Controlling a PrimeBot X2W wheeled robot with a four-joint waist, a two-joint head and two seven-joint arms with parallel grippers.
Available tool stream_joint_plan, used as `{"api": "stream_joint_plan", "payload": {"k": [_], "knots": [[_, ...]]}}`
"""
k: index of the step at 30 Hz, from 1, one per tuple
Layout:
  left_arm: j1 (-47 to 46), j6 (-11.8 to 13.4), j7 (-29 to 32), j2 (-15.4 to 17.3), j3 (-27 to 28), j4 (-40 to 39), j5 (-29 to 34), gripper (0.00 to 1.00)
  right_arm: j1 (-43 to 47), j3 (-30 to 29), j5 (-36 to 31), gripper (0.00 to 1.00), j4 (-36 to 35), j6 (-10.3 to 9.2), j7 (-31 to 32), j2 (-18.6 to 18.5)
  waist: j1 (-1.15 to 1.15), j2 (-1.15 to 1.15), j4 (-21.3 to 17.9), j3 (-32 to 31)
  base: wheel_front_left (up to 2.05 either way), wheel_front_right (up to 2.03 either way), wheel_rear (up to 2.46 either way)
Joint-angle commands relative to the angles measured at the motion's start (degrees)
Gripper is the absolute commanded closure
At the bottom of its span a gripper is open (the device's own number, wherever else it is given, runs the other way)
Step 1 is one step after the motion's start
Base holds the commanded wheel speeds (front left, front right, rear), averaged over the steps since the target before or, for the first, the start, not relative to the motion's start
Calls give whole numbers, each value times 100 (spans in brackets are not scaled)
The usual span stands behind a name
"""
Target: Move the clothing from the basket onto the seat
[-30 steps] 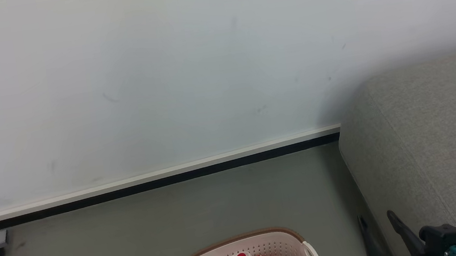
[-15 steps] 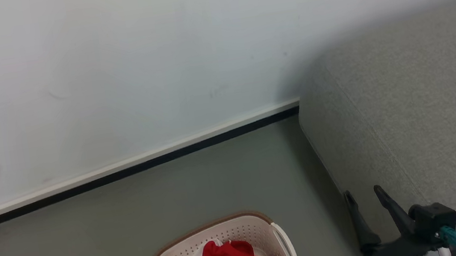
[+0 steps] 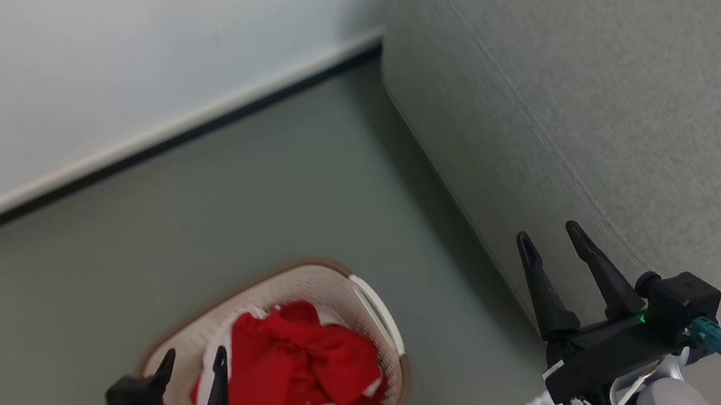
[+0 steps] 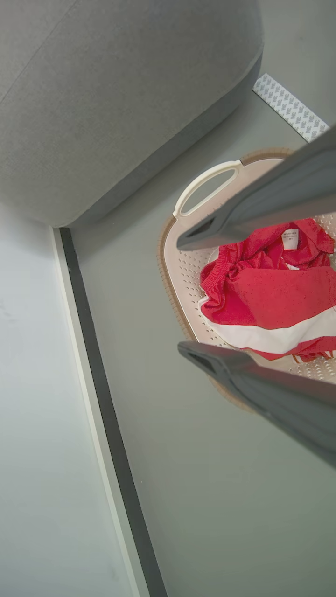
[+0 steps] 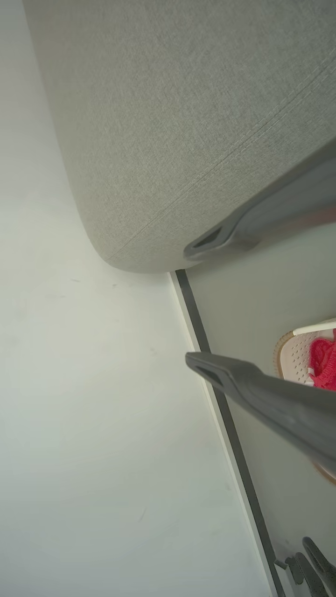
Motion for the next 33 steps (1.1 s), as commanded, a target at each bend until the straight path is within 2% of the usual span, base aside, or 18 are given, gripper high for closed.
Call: {"api": "stream_joint_plan", "payload": {"k": [1, 4, 13, 16, 23, 27, 33], "knots": [[-130, -54, 74, 74, -42, 77, 95, 0, -100, 20, 54, 0, -23, 4, -34, 8, -1, -1, -639, 934, 0, 0, 0], [-487, -177, 308, 121, -257, 356, 217, 0, -140, 45, 179, 0, -48, 4, -75, 9, -1, -1, -740, 1252, 0, 0, 0], [-1442, -162, 949, 364, -613, 1207, 628, 0, -224, 13, 430, 0, -553, 4, -69, 12, -1, -1, -1064, 2146, 0, 0, 0], [-1720, -41, 1120, 480, -757, 1493, 856, 0, -168, -31, 490, 0, -677, 4, -70, 10, -1, -1, -1082, 2406, 0, 0, 0], [-2256, 416, 1567, 682, -971, 2152, 1268, 0, -148, 187, 707, 0, -907, 4, -70, 7, -1, -1, -1091, 2756, 0, 0, 0], [-2493, 436, 1606, 797, -1043, 2383, 1349, 0, -133, 296, 745, 0, -995, 4, -70, 6, -1, -1, -1113, 2910, 0, 0, 0], [-2776, 449, 1673, 790, -1095, 2698, 1348, 0, 8, 292, 761, 0, -1066, 4, -71, 7, -1, -1, -1079, 3032, 0, 0, 0]]}}
